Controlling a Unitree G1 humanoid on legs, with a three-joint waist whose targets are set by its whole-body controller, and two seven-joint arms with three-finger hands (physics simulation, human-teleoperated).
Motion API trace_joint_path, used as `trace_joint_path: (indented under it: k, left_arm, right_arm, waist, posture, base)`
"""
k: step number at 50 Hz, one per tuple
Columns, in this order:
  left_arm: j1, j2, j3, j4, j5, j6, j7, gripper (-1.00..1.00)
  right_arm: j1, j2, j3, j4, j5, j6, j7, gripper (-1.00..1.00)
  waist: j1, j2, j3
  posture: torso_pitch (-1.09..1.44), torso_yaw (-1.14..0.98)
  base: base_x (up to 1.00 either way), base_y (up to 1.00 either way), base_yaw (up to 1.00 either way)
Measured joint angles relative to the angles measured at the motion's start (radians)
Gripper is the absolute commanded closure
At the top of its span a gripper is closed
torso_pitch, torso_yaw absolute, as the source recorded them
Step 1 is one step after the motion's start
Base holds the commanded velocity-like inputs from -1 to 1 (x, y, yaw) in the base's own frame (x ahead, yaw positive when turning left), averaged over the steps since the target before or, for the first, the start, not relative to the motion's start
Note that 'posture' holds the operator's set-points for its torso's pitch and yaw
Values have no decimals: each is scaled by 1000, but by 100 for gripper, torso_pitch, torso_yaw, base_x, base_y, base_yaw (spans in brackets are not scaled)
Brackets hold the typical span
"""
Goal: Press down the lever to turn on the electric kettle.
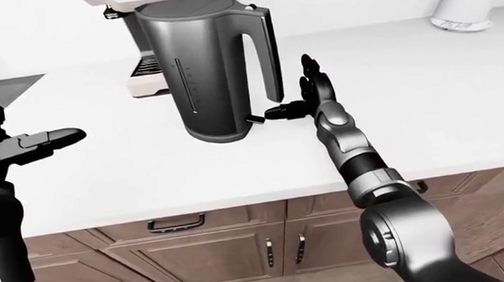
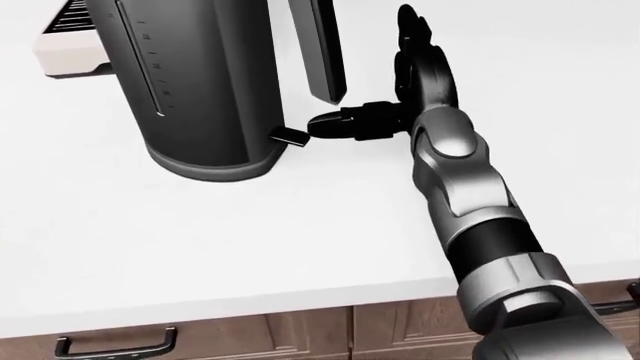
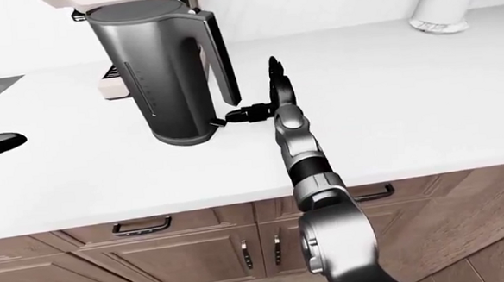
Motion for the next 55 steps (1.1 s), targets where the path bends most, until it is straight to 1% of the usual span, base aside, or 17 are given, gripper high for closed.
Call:
trace_joint_path:
  k: [18, 20, 30, 38, 47, 55]
  left_arm:
    - [6, -1, 3, 5, -1, -7, -3, -100]
    - [7, 0, 6, 6, -1, -6, -3, -100]
    - [5, 3, 6, 1, -6, -3, -1, -100]
    - [6, 4, 7, 4, -7, -3, 0, -100]
    - [8, 3, 8, 4, -5, -7, 0, -100]
    - [12, 1, 9, 4, -3, -9, -2, -100]
  right_arm:
    - [-24, 23, 0, 37, 4, -12, -18, -100]
    - [-32, 27, 9, 55, -8, -26, -28, -100]
    - [-49, 35, 14, 91, -55, -70, -46, -100]
    - [-45, 31, 48, 114, -177, -164, -95, -100]
    - [-45, 24, 49, 125, -301, -235, -148, -100]
    - [-44, 24, 35, 127, -333, -244, -165, -100]
  waist:
    - [-1, 2, 0]
    - [-3, 2, 0]
    - [-3, 4, -2]
    - [-1, 5, -4]
    - [3, 2, -11]
    - [4, 0, -13]
  posture:
    - [0, 0]
    - [0, 0]
    - [0, 0]
    - [0, 0]
    - [0, 0]
    - [0, 0]
  base:
    - [0, 0, 0]
    - [0, 0, 0]
    - [0, 0, 0]
    - [0, 0, 0]
    - [0, 0, 0]
    - [0, 0, 0]
